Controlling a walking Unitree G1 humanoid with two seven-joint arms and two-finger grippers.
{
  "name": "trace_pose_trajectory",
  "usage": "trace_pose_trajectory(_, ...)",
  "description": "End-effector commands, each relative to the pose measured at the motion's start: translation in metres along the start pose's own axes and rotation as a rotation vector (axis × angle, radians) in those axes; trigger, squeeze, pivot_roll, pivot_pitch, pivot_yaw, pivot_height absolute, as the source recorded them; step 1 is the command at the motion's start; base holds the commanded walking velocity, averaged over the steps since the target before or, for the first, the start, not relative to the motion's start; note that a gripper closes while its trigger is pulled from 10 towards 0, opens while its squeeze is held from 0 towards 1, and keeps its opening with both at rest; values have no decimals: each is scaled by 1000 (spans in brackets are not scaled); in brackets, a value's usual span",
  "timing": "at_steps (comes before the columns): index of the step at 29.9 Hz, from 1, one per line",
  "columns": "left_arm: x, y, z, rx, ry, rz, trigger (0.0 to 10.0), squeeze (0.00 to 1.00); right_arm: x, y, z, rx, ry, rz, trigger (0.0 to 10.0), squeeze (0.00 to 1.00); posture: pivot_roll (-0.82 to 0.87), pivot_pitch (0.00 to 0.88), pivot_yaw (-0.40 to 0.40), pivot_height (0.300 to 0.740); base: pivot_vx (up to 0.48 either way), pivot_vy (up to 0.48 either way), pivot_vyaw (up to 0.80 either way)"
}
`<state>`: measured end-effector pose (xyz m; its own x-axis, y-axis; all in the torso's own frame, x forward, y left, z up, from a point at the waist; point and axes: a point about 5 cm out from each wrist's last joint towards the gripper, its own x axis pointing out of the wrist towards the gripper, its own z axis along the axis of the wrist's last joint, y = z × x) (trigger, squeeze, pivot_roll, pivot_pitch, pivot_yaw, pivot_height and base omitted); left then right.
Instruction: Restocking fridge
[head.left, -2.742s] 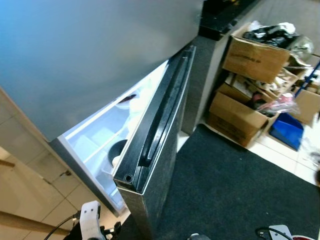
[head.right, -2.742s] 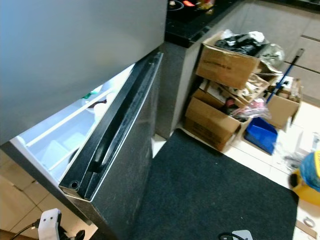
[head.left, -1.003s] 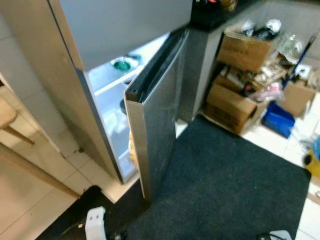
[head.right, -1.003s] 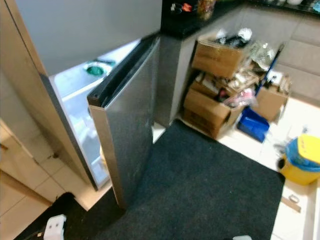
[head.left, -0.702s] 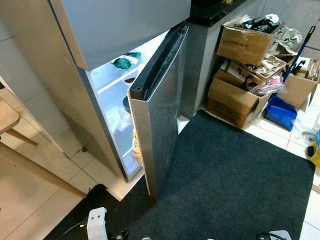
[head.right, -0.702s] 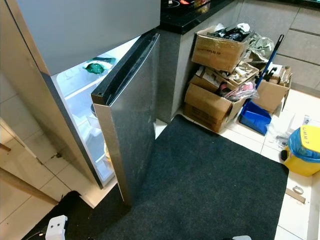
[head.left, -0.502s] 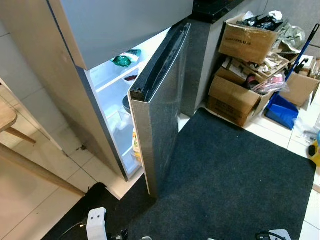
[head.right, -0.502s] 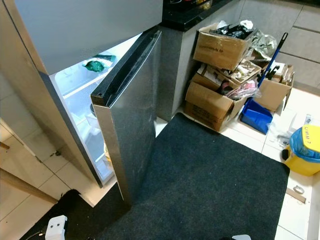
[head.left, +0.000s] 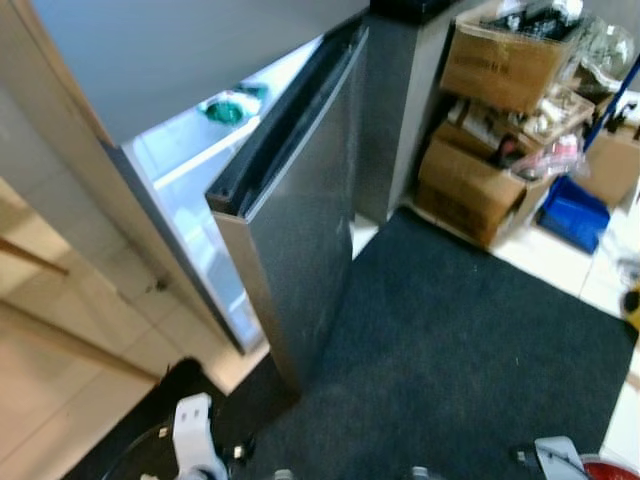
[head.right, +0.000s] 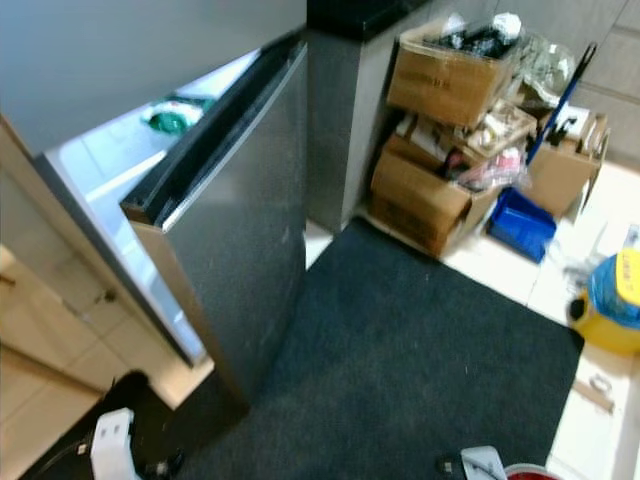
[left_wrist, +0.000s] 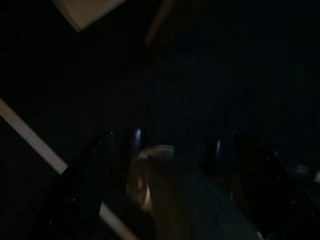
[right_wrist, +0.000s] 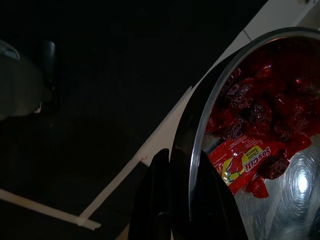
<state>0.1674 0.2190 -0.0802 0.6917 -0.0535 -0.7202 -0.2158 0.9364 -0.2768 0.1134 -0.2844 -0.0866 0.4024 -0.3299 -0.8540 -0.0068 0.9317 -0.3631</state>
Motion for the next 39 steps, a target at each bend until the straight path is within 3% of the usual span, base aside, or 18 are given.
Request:
trace_pose_trajectory(1,-1,5,4,-29,-35,26,10000,0,-1,1,-10,-7,27,4,10000,0,-34,98,-6,740,0,0,0)
trace_pose_trajectory(3,2,10,30,-94,-148,54,10000,0,-2,0,-11,-10,28,5,10000,0,-35,99,-8,740,0,0,0)
trace_pose_trajectory(5,2,10,30,-94,-148,54,10000,0,-2,0,-11,-10,28,5,10000,0,-35,99,-8,740,0,0,0)
trace_pose_trajectory(9,3,15,59,-164,-267,72,10000,0,-2,-1,-10,-13,26,4,10000,0,-36,98,-8,740,0,0,0)
trace_pose_trajectory(10,2,18,87,-226,-379,59,6863,0,-2,-1,-10,-15,25,4,10000,0,-35,100,-8,740,0,0,0)
trace_pose_trajectory(11,2,18,87,-226,-379,59,6863,0,-2,-1,-10,-15,25,4,10000,0,-35,100,-8,740,0,0,0)
trace_pose_trajectory(12,1,19,113,-277,-475,38,0,0,-2,-1,-11,-17,25,4,10000,0,-36,101,-8,740,0,0,0)
trace_pose_trajectory(14,-2,4,168,-367,-672,-112,0,0,-2,-1,-12,-20,27,6,10000,0,-39,107,-4,740,0,0,0)
trace_pose_trajectory(16,-3,-2,181,-382,-714,-159,0,0,-2,0,-12,-20,28,6,10000,0,-39,107,-4,740,0,0,0)
trace_pose_trajectory(19,-5,-32,213,-425,-812,-348,0,0,-3,2,-17,-20,36,9,10000,0,-40,116,0,740,0,0,0)
trace_pose_trajectory(23,-5,-51,224,-444,-840,-475,0,0,-3,2,-18,-20,40,11,10000,0,-41,119,0,740,0,0,0)
trace_pose_trajectory(24,-6,-75,231,-435,-841,-612,1765,0,-3,3,-20,-20,43,13,10000,0,-40,126,1,740,0,0,0)
trace_pose_trajectory(25,-7,-93,235,-426,-841,-716,10000,0,-4,4,-21,-20,46,14,10000,0,-40,126,1,740,0,0,0)
trace_pose_trajectory(26,-7,-117,237,-406,-827,-821,10000,0,-4,4,-22,-19,47,15,10000,0,-40,126,1,740,0,0,0)
trace_pose_trajectory(28,-7,-119,237,-404,-824,-829,10000,0,-4,4,-22,-19,47,15,10000,0,-40,126,1,740,0,0,0)
trace_pose_trajectory(33,2,-147,214,-355,-705,-887,10000,0,-3,3,-19,-15,40,11,10000,0,-43,128,3,740,0,0,0)
trace_pose_trajectory(37,4,-196,162,-302,-503,-1116,10000,0,-4,3,-21,-13,44,8,10000,0,-45,126,3,740,0,0,0)
trace_pose_trajectory(39,0,-208,151,-281,-459,-1190,10000,0,-4,3,-21,-13,44,8,10000,0,-45,126,3,740,0,0,0)
